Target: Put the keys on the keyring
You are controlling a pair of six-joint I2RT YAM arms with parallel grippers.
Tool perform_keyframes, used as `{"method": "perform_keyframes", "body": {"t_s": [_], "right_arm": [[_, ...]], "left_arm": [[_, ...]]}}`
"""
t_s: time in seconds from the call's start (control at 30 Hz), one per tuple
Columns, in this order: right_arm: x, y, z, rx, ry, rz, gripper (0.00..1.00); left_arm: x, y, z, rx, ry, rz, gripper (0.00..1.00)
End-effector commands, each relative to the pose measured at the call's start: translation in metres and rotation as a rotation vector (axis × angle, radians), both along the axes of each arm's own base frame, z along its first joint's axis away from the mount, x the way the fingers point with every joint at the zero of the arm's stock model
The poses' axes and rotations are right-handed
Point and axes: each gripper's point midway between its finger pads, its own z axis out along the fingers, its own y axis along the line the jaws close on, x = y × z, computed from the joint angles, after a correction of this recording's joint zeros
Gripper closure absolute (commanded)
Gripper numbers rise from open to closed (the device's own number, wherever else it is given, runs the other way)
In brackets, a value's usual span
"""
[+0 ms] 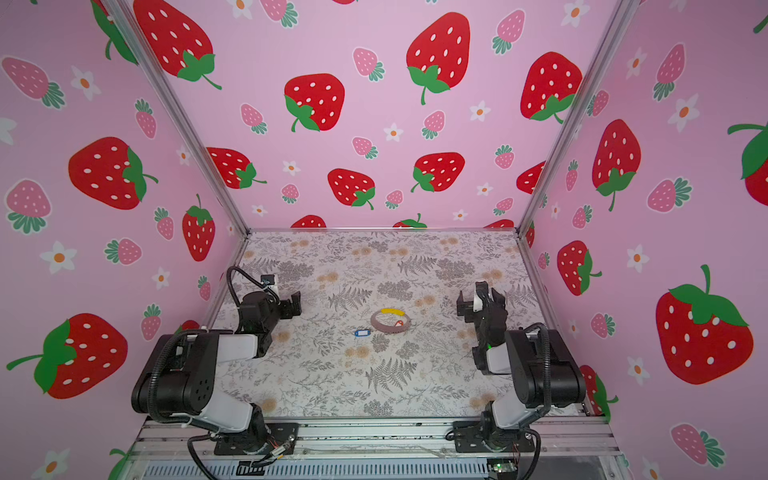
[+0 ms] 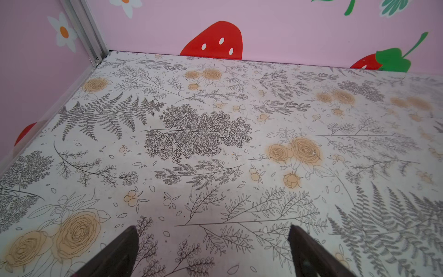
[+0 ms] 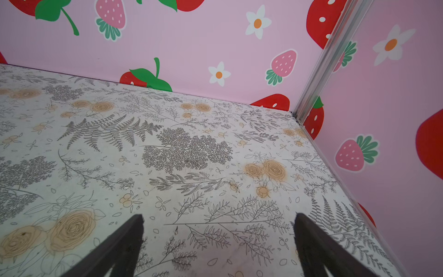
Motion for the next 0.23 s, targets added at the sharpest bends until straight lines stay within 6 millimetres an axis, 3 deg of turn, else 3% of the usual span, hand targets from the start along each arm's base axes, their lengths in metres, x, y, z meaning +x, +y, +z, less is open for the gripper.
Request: {"method": "perform_keyframes", "body": {"t_s": [0.0, 0.2], "right_arm": [[0.0058, -0.0043, 0.0044, 0.021, -0.01, -0.026, 0.01], [0.004, -0.0058, 0.0062, 0.024, -0.018, -0.033, 0.01]], "left_arm": [[0.0055, -0.001, 0.0051, -0.01, -0.01, -0.005, 0.01], [0.0057, -0.0017, 0.0053, -0.009, -0.009, -0.006, 0.01]]}}
